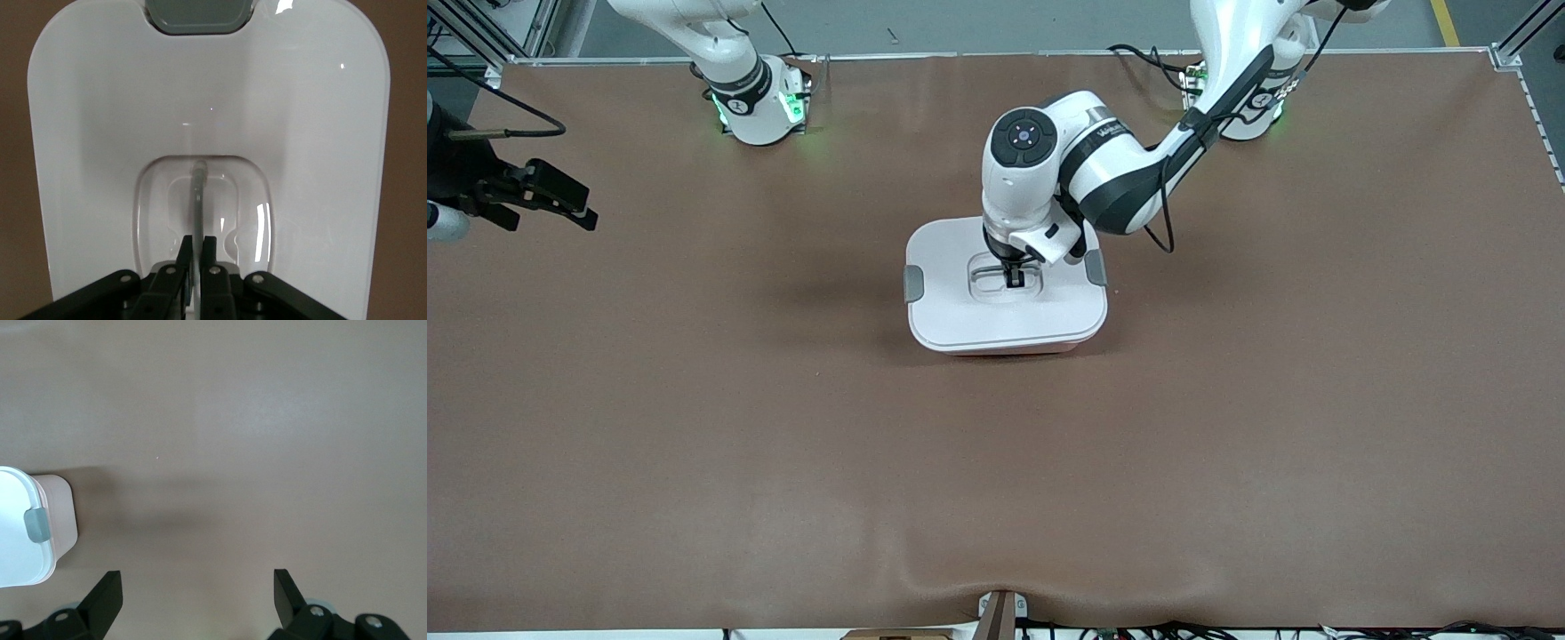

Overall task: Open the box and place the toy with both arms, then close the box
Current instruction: 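Press the lid down onto the box rim with the left gripper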

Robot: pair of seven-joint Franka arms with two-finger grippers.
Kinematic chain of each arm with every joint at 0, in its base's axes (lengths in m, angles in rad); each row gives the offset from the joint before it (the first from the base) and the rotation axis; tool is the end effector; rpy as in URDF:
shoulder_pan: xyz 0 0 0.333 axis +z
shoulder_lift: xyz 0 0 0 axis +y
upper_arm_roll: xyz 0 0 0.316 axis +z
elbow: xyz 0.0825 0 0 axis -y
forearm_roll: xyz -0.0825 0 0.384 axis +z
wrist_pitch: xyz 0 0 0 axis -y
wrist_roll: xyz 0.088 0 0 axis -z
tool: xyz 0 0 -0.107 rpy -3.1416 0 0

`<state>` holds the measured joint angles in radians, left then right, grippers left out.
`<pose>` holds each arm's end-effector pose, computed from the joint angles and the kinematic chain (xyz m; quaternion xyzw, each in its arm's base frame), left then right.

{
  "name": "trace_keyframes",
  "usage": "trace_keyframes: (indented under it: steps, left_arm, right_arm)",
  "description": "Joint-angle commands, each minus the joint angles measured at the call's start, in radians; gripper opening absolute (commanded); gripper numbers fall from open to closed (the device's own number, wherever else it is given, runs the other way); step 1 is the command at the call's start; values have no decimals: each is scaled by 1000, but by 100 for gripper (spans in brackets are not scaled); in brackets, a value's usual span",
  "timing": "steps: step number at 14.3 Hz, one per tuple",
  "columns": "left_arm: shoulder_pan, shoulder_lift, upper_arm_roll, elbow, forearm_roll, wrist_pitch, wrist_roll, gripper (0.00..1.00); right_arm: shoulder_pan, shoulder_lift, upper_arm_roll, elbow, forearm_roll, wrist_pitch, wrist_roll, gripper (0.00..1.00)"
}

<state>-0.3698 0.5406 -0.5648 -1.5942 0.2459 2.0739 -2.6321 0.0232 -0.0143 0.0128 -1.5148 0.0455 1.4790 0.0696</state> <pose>0.4578 -0.5082 0.3593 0.6782 0.7341 -0.0332 0.0075 0.5404 0.0247 0.6507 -0.9996 0.0150 0.0119 0.0220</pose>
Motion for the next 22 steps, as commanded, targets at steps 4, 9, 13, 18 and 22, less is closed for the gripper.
trace_keyframes:
  steps: [4, 9, 13, 18, 22]
  left_arm:
    - [-32, 32, 6, 46, 27, -11, -35, 0]
    - [-32, 35, 6, 33, 84, -15, -28, 0]
    - [-29, 32, 5, 23, 85, -23, -22, 0]
    - [-32, 29, 5, 0, 90, -23, -20, 0]
    - [-38, 21, 3, -7, 90, -23, -28, 0]
  right_arm:
    - [-5, 10, 3, 22, -16, -49, -8, 100]
    - [-5, 8, 2, 24, -19, -55, -10, 100]
    - [-5, 13, 2, 24, -21, -52, -10, 100]
    - [-5, 13, 2, 24, -19, -54, -10, 100]
    - [-5, 13, 2, 24, -19, -54, -10, 100]
